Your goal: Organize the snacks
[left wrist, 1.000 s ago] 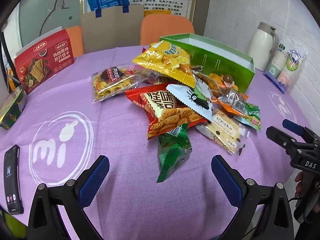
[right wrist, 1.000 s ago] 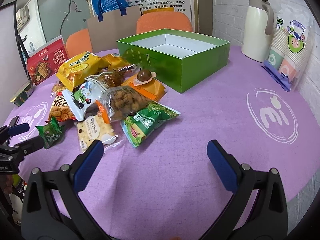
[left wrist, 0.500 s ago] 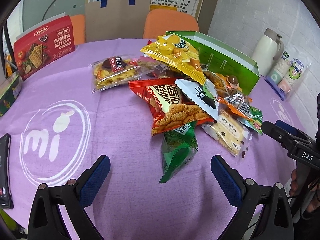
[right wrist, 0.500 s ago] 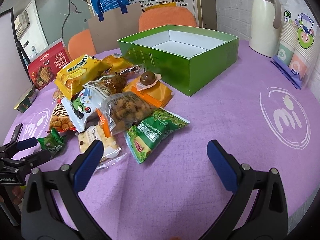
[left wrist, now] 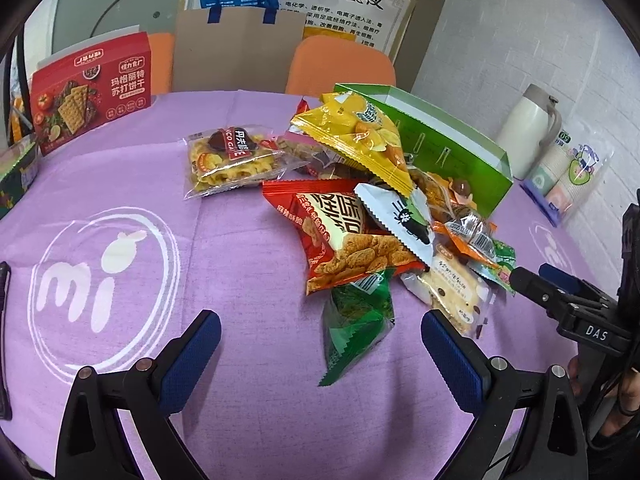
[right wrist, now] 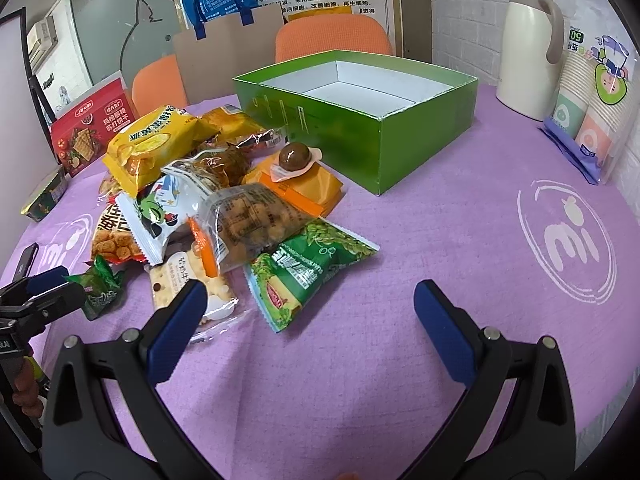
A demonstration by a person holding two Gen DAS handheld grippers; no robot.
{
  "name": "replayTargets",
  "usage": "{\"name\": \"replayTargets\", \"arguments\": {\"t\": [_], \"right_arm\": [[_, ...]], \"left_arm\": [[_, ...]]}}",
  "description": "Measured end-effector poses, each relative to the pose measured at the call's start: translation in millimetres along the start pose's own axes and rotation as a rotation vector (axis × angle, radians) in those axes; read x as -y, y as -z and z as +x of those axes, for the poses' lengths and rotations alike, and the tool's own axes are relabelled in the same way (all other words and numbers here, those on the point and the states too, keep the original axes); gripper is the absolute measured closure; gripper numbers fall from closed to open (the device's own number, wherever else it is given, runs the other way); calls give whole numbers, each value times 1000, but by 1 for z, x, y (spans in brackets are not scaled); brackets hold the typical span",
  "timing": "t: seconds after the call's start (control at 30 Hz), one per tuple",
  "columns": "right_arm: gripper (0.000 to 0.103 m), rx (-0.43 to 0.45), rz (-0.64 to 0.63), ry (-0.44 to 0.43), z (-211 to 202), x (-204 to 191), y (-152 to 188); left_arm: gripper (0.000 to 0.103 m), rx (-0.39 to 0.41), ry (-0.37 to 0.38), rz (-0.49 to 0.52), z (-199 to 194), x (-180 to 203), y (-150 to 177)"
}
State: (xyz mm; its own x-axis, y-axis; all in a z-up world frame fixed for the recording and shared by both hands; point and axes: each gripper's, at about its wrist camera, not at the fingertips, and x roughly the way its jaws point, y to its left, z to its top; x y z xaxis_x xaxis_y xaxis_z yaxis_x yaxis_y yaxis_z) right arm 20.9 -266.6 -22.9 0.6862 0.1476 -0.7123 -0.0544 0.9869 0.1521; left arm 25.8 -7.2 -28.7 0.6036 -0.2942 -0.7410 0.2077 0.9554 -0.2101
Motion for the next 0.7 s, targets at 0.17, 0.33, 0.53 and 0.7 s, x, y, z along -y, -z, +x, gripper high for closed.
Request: {"name": "replayTargets", "arguments": {"t": [0.17, 0.33, 0.53, 0.7], "right_arm": [[0, -2, 1, 4, 1, 0, 0], [0, -9, 10, 13, 4, -1, -1], [0, -13, 37, 14, 12, -1, -4], [1, -2, 65, 9, 19, 3, -7]], "left_arm": [[6, -17, 11, 2, 4, -1, 2], [21, -32, 63, 25, 5, 4, 2], [54, -70, 115, 29, 13, 6, 0], [63, -66, 113, 33, 16, 8, -2]]}}
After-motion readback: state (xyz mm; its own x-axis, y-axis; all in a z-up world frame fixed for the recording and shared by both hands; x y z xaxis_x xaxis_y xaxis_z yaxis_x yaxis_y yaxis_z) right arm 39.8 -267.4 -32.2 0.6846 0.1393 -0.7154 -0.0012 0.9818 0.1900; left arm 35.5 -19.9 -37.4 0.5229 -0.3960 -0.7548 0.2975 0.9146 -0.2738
